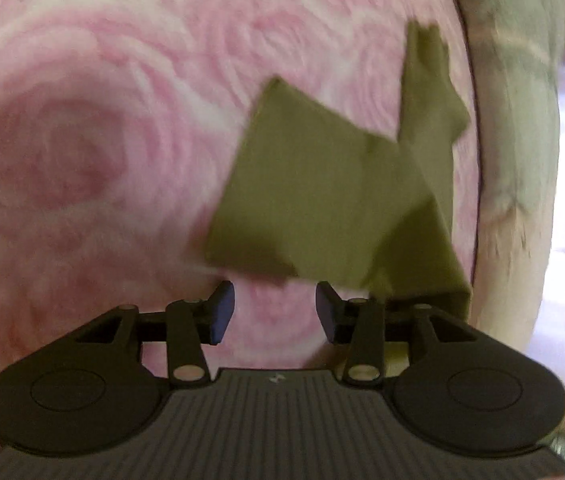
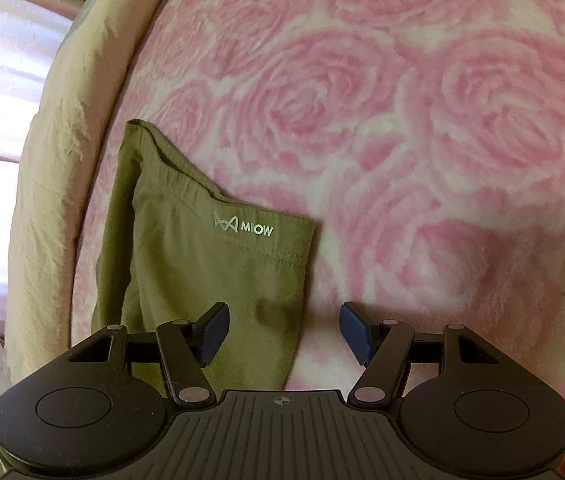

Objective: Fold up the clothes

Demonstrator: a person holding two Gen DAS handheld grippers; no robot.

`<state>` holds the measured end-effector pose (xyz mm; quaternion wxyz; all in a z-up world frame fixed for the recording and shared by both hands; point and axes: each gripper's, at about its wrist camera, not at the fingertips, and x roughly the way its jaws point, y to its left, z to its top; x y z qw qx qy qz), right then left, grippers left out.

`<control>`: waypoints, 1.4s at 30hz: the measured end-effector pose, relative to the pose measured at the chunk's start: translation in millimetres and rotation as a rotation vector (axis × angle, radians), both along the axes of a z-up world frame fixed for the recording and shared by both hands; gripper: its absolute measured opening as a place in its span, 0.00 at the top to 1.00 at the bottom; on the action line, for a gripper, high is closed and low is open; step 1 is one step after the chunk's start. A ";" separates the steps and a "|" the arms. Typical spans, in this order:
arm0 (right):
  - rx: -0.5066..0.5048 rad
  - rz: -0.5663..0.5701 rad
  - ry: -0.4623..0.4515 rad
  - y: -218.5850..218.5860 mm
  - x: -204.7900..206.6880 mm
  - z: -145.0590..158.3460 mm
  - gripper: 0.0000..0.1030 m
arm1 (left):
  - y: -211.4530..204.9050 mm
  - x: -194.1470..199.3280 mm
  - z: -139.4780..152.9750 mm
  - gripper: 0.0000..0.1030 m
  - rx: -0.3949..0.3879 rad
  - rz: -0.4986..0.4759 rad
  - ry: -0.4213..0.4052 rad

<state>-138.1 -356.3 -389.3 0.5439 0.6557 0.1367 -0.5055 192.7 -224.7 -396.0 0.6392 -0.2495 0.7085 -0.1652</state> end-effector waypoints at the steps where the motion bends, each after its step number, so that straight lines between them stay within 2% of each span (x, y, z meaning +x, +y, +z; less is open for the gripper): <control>1: -0.003 0.002 0.001 0.4 0.3 -0.4 0.37 | -0.7 3.8 0.0 0.62 0.002 0.012 -0.016; 4: -0.014 0.018 -0.003 2.0 -0.3 -1.7 0.37 | -12.5 18.2 -2.4 0.68 0.032 -0.030 -0.039; 6: -0.015 0.014 -0.007 2.9 -0.8 -2.8 0.37 | -15.3 25.9 -1.4 0.99 0.056 -0.083 -0.063; 8: -0.016 0.003 -0.008 2.6 -1.1 -3.0 0.38 | -17.5 33.6 -0.1 0.99 0.079 -0.137 -0.088; 9: -0.031 -0.006 0.002 2.3 -1.5 -0.8 0.38 | -13.6 40.3 8.6 0.99 0.090 -0.169 -0.151; 10: -0.047 -0.014 0.013 2.1 -2.0 1.7 0.59 | -8.9 47.3 18.6 0.99 0.101 -0.203 -0.221; 11: -0.067 -0.014 0.029 0.6 -3.3 4.3 0.73 | -2.9 59.1 30.5 0.99 0.122 -0.254 -0.314; 12: -0.073 -0.018 0.039 -1.2 -5.9 5.6 0.81 | 3.0 75.7 42.7 0.99 0.153 -0.305 -0.419; 13: -0.077 -0.023 0.048 -3.1 -8.7 6.6 0.81 | 9.0 91.6 54.6 0.99 0.193 -0.355 -0.513; 15: -0.063 -0.030 0.008 -4.8 -16.6 5.4 0.80 | 19.5 121.0 73.9 0.98 0.294 -0.440 -0.683; 16: -0.050 -0.022 -0.009 -4.8 -19.6 4.6 0.78 | 23.7 134.4 80.5 0.98 0.359 -0.474 -0.756; 17: -0.037 -0.013 -0.026 -4.8 -22.5 3.8 0.73 | 26.5 145.3 82.4 0.96 0.413 -0.496 -0.788; 18: -0.028 -0.001 -0.024 -2.8 -23.9 4.0 0.42 | 29.2 155.8 83.7 0.93 0.465 -0.516 -0.813; 19: -0.031 -0.002 -0.003 2.1 -24.9 6.4 0.14 | 34.4 159.0 85.1 0.91 0.473 -0.499 -0.802; 20: -0.051 0.002 -0.002 6.6 -25.0 8.7 0.14 | 40.0 161.1 86.5 0.89 0.473 -0.476 -0.785; 23: -0.098 0.016 -0.010 17.5 -24.5 13.3 0.14 | 52.6 148.9 77.0 0.74 0.357 -0.447 -0.710; 24: -0.100 0.008 -0.028 18.8 -24.8 11.9 0.15 | 53.9 142.7 70.1 0.73 0.331 -0.446 -0.675; 27: -0.106 -0.015 -0.057 17.2 -27.0 5.8 0.38 | 67.5 119.6 48.2 0.73 0.271 -0.439 -0.530; 31: -0.123 -0.029 -0.072 7.6 -29.7 -4.1 0.38 | 87.3 95.4 32.5 0.74 0.217 -0.408 -0.409; 33: -0.150 -0.018 -0.077 0.9 -27.3 -8.6 0.38 | 92.9 89.4 32.7 0.74 0.201 -0.404 -0.392; 34: -0.163 -0.013 -0.079 -2.4 -26.1 -10.8 0.45 | 94.6 87.4 32.2 0.74 0.198 -0.407 -0.384; 35: -0.172 0.000 -0.079 -4.5 -22.7 -12.7 0.56 | 96.0 86.5 31.3 0.74 0.193 -0.406 -0.376; 36: -0.157 0.018 -0.091 -7.2 -18.3 -15.9 0.83 | 97.6 85.3 30.9 0.74 0.185 -0.399 -0.370; 37: -0.139 0.037 -0.105 -10.1 -13.7 -19.2 0.89 | 99.3 84.0 31.8 0.74 0.178 -0.392 -0.366; 39: -0.126 0.089 -0.120 -14.7 -5.0 -19.1 0.94 | 102.0 82.5 34.9 0.74 0.171 -0.380 -0.365; 42: -0.168 0.136 -0.054 -18.4 -10.1 20.5 0.96 | 106.4 83.7 48.3 0.74 0.162 -0.385 -0.393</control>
